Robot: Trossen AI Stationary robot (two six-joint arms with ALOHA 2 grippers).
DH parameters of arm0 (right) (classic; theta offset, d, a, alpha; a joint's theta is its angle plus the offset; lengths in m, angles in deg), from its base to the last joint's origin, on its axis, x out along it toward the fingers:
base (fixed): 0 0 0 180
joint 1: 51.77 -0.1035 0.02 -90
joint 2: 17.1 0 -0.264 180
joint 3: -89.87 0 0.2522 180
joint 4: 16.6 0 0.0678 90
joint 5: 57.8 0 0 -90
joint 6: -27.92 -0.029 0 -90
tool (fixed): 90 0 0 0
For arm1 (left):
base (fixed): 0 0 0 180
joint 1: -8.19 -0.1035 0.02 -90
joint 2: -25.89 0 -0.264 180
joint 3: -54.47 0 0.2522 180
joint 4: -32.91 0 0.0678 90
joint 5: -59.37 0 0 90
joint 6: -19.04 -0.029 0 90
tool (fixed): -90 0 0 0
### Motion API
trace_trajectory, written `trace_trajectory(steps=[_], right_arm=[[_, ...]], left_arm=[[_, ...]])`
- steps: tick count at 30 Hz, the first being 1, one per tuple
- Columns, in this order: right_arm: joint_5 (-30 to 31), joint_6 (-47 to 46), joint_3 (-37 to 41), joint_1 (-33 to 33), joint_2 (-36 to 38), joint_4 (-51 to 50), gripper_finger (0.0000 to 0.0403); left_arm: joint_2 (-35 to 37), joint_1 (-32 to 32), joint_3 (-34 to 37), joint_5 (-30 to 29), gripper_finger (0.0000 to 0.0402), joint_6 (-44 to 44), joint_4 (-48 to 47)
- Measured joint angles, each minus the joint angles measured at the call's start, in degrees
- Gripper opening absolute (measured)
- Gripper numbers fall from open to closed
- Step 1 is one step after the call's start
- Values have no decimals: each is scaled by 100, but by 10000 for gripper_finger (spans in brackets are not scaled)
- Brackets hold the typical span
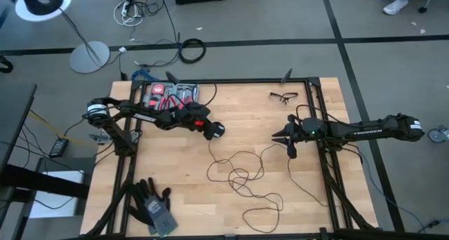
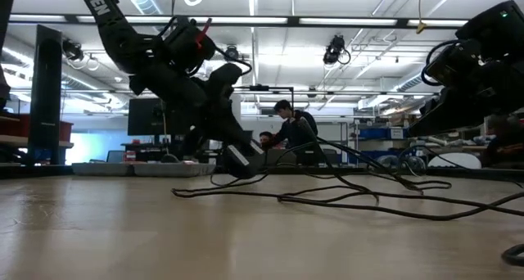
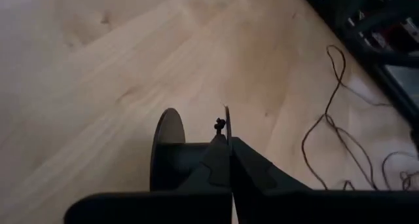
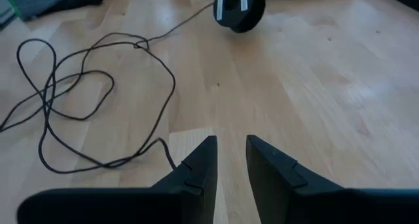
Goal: Coil cords
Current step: Coil the black wire on the black spool
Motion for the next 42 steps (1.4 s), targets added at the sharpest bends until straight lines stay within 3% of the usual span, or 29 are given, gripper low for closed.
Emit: trace_trajectory(steps=[4,13,18,21,27,31,42], right_arm=[[2,-2,0,2,-7,35,82],[2,-2,0,2,-7,100,82],[2,0,0,2,-7,117,82],[2,-1,0,2,-7,130,82],[2,-2,0,1,-4,169,82],[2,-2,0,0,-4,215,82],[2,-2,0,1,-7,244,82]], left_arm=[[272,136,4,-287,0,-350,34],[1552,851,44,-2006,0,-1152,103],[2147,1298,395,-2850,0,-1400,255],[2333,1577,833,-3224,0,-1394,843],[2367,2181,2050,-3602,0,-1123,2938],[2297,2574,2637,-4197,0,-1068,3799],[2255,2850,2799,-4465,0,-1386,3968]])
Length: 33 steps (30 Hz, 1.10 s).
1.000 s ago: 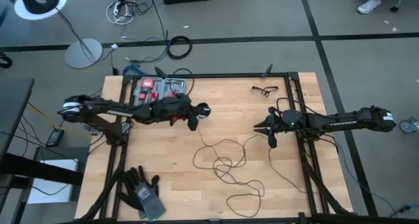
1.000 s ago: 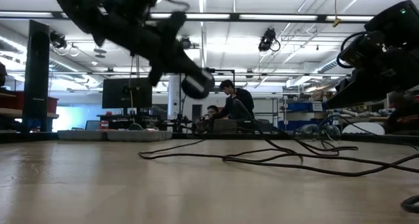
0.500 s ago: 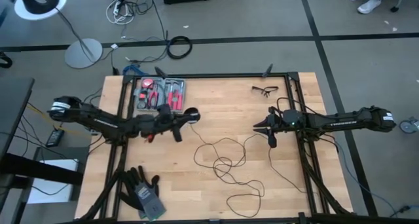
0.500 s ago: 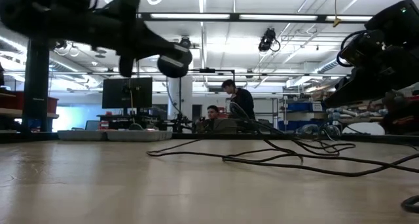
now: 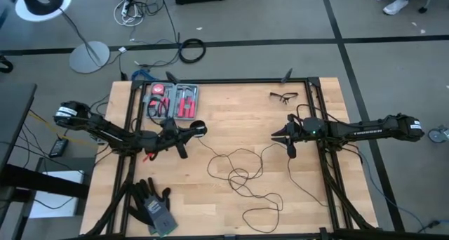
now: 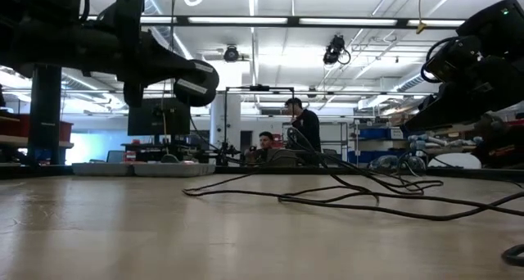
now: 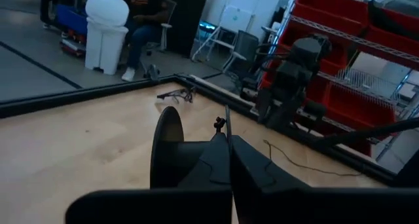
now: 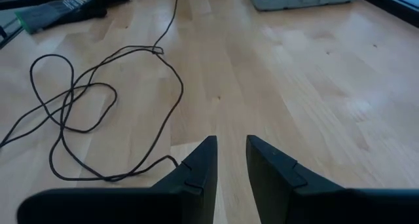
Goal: Coil cords
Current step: Coil the black wire on the black spool
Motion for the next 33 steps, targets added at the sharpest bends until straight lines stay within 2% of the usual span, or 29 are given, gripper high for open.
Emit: trace_trajectory(steps=[13,22,28,33], right_arm=[[-2,0,0,1,0,46,82],[-1,2,0,0,0,50,82],[22,934,0,1,-1,81,82],[10,701,0,-1,-2,565,82]], left_arm=[[0,-9,0,-375,0,-166,-138],[0,-9,0,-399,0,-252,-86],[0,-9,0,-401,0,-152,-87],[0,-9,0,-401,0,-143,-94]])
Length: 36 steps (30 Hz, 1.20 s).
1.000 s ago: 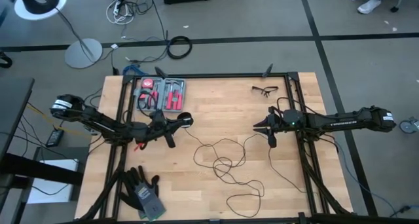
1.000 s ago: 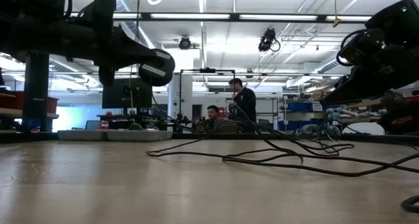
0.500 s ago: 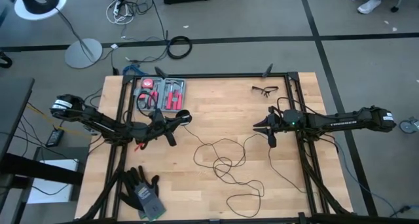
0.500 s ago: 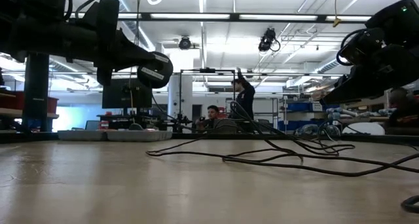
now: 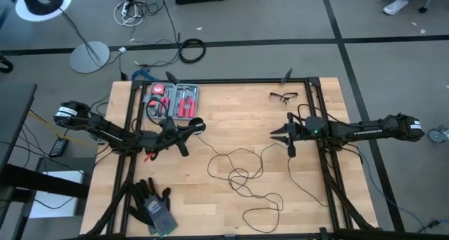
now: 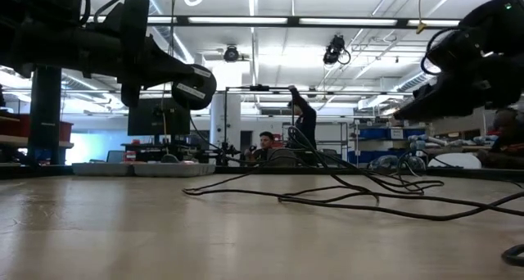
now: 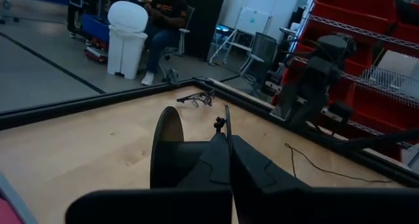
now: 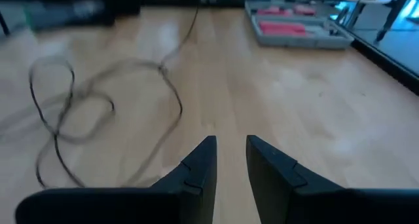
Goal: Coil cords
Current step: Coil the black wire on the black spool
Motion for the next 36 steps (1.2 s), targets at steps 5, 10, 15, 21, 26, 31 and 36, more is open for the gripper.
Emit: trace_trajectory(steps=[5,10,15,21,26,31,36], right_arm=[[56,-885,1,-7,0,575,82],[513,-1017,0,-7,-197,1270,82],[581,-1377,-7,-108,-988,1736,82],[560,-1654,-633,-222,-2261,1914,82],[545,-1616,-1510,-210,-3376,2041,82],[231,-1362,-2260,-34,-4383,2152,82],[-348,-1258,-2710,260,-5289,2712,82]], left_arm=[[0,0,0,-14,0,0,2],[-137,-11,-179,-186,0,-126,2],[-814,-60,-736,-322,0,-493,4],[-1820,-258,-1502,-312,0,-620,89],[-2442,-514,-1925,195,0,-702,430],[-2707,-779,-2068,1046,0,-614,903],[-2747,-980,-2103,1633,0,-559,911]])
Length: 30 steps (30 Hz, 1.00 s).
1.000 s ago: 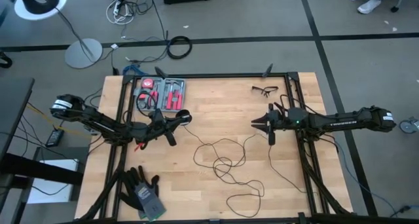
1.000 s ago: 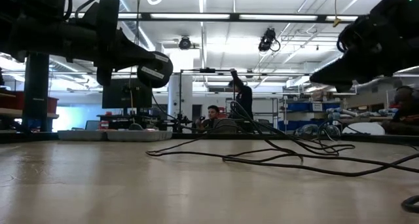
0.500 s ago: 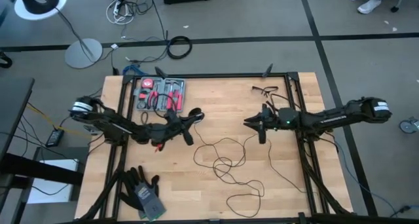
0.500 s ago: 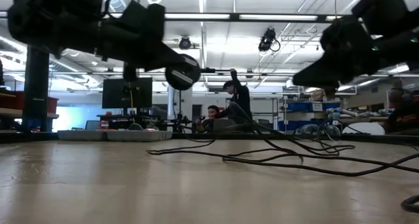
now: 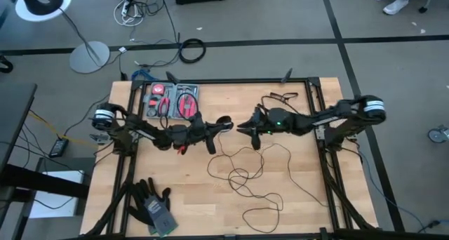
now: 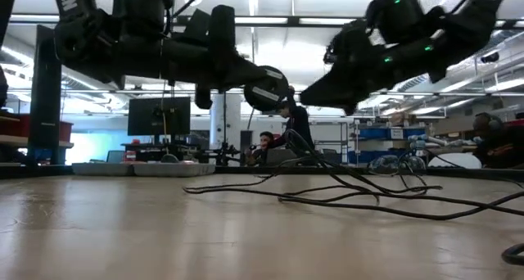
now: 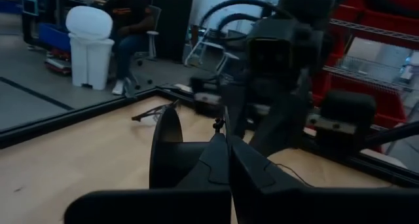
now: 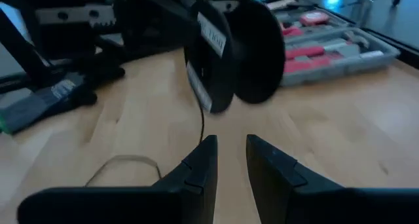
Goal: Coil cords
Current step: Coil the black wire on the black spool
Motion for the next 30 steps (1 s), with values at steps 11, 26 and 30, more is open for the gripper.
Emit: trace_trajectory(steps=[11,26,30], right_arm=[[-462,-11,-278,156,-750,1141,82],[-672,75,-273,207,-691,1280,10],[-668,87,-272,208,-689,1282,5]], left_arm=[[2,-21,-2,52,0,4,26],[4,-45,9,64,8,-22,39],[4,-52,9,70,38,121,39]])
